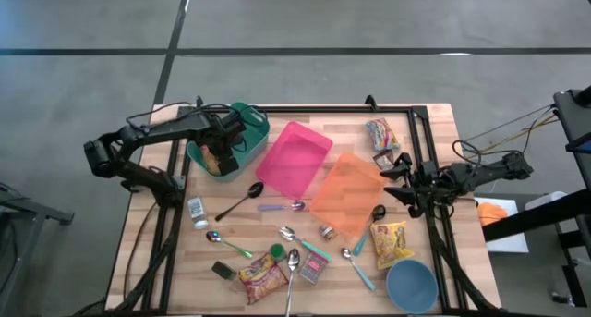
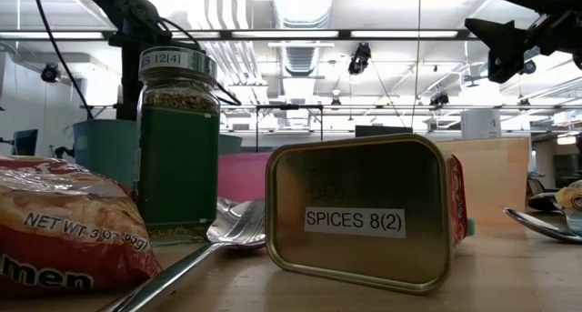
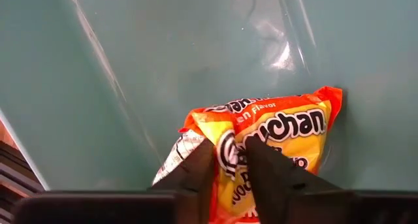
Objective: Pick & Place Food Item
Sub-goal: Put the orange noodle pack into the green bin, then put the black spoon into the pink bin
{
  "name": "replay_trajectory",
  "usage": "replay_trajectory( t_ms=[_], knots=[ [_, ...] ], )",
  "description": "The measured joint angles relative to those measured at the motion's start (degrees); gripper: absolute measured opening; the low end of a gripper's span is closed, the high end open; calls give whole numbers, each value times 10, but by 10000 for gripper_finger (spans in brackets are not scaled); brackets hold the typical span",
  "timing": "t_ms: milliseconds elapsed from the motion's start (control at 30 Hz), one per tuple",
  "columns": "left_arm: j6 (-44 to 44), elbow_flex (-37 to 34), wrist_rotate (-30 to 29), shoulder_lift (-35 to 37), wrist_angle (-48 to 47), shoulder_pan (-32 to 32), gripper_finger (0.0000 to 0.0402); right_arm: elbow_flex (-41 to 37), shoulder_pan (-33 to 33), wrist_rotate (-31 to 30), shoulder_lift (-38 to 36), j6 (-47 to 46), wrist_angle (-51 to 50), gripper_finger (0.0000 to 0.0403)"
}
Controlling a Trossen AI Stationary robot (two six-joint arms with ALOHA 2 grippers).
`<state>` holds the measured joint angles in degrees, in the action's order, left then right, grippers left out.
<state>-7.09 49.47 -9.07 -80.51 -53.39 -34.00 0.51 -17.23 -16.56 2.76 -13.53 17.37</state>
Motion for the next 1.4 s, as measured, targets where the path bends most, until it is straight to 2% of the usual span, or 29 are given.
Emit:
replay_trajectory(
  t_ms=[267,633,1000,1400],
  knots=[
    [0,1,-1,0,-1,0,185,0,0,0,0,0,0,235],
    [13,24,-3,0,-34,0,246,0,0,0,0,0,0,235],
    [17,59,-4,0,-61,0,254,0,0,0,0,0,0,235],
    [83,120,-6,0,-152,0,254,0,0,0,0,0,0,235]
  ],
)
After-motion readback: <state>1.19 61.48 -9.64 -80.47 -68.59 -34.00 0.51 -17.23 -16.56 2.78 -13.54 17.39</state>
